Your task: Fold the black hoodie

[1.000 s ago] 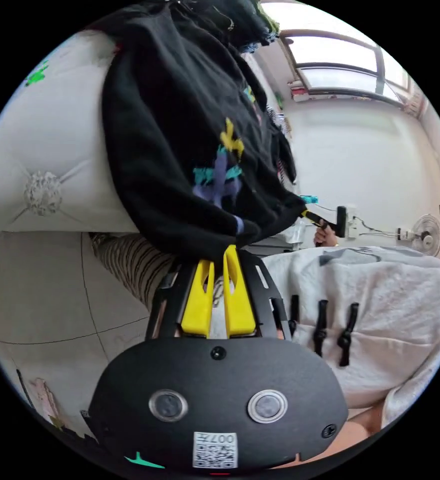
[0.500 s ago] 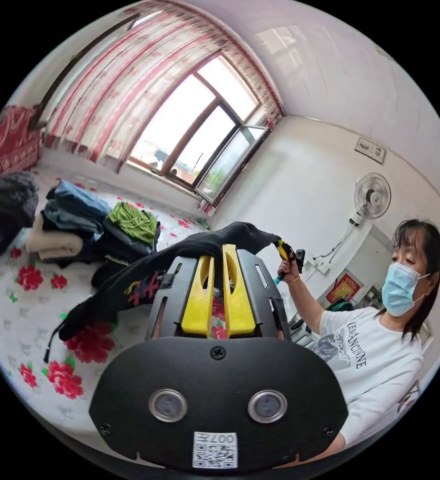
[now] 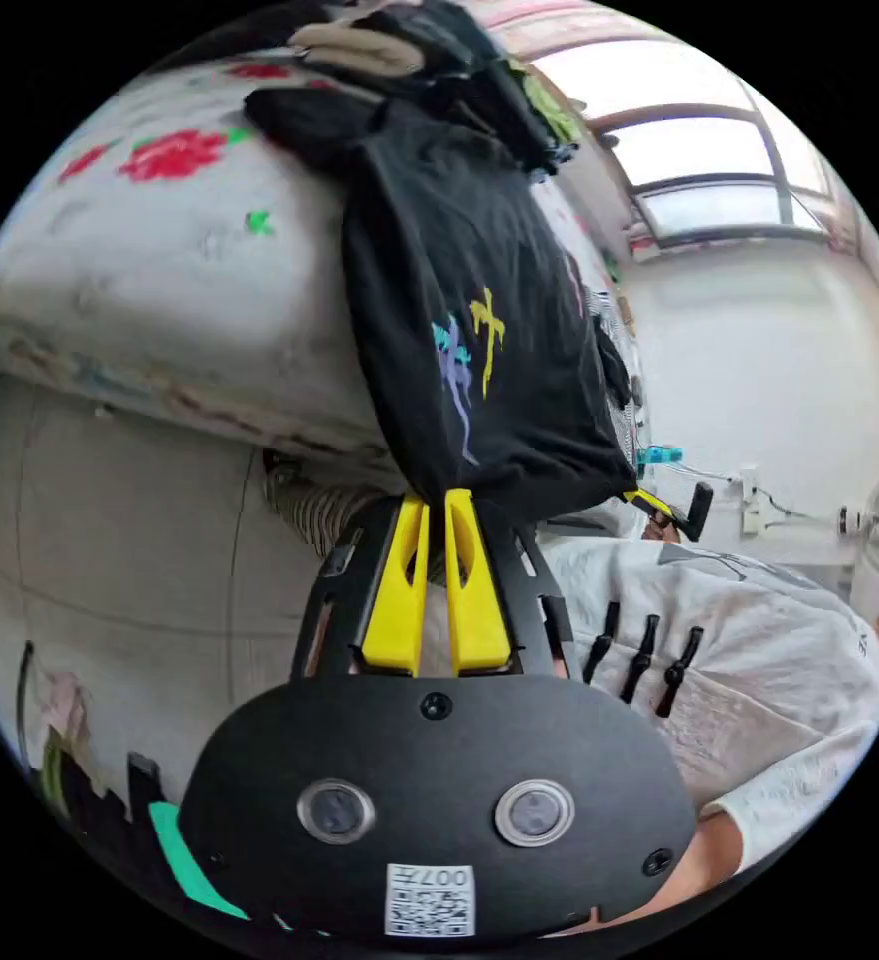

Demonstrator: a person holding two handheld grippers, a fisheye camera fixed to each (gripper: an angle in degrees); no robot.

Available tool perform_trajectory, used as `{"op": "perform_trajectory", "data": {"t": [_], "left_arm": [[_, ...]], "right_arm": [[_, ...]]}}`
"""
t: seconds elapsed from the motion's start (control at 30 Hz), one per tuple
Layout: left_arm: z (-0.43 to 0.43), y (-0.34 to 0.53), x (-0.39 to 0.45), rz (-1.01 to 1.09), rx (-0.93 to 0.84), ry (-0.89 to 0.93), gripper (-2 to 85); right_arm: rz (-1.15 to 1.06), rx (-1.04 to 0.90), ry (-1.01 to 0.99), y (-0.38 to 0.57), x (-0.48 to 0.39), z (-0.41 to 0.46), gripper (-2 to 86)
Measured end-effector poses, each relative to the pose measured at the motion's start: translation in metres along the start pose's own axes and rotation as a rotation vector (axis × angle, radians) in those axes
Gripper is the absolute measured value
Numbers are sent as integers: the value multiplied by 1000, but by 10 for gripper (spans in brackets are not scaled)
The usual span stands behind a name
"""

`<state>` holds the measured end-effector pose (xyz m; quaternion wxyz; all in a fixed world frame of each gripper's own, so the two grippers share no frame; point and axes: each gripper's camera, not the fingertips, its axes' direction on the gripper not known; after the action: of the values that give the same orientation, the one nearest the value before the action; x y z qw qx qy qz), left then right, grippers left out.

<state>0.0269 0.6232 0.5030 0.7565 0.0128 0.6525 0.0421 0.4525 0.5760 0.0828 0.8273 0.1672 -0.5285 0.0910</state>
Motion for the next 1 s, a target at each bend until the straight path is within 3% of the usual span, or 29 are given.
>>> {"op": "perform_trajectory", "data": {"t": [0.07,0.2,0.5,0.7,0.87,1.0], "left_arm": [[33,31,-31,-163,-24,39,-2],[27,72,-35,-225,18,12,3],[1,80,-30,-334,178,-40,57],[-49,3,-27,-301,361,-82,75],[-88,-123,-27,-224,485,-133,87],[-100,-220,-25,-128,478,-180,91]], "right_arm": [[-11,-86,-1,11,-7,30,13],[-176,-254,142,30,-38,63,18],[-106,-319,113,8,-3,77,27],[49,-64,77,-58,12,29,18],[-21,34,55,-148,-35,39,27],[-58,101,25,-227,-81,54,41]]}}
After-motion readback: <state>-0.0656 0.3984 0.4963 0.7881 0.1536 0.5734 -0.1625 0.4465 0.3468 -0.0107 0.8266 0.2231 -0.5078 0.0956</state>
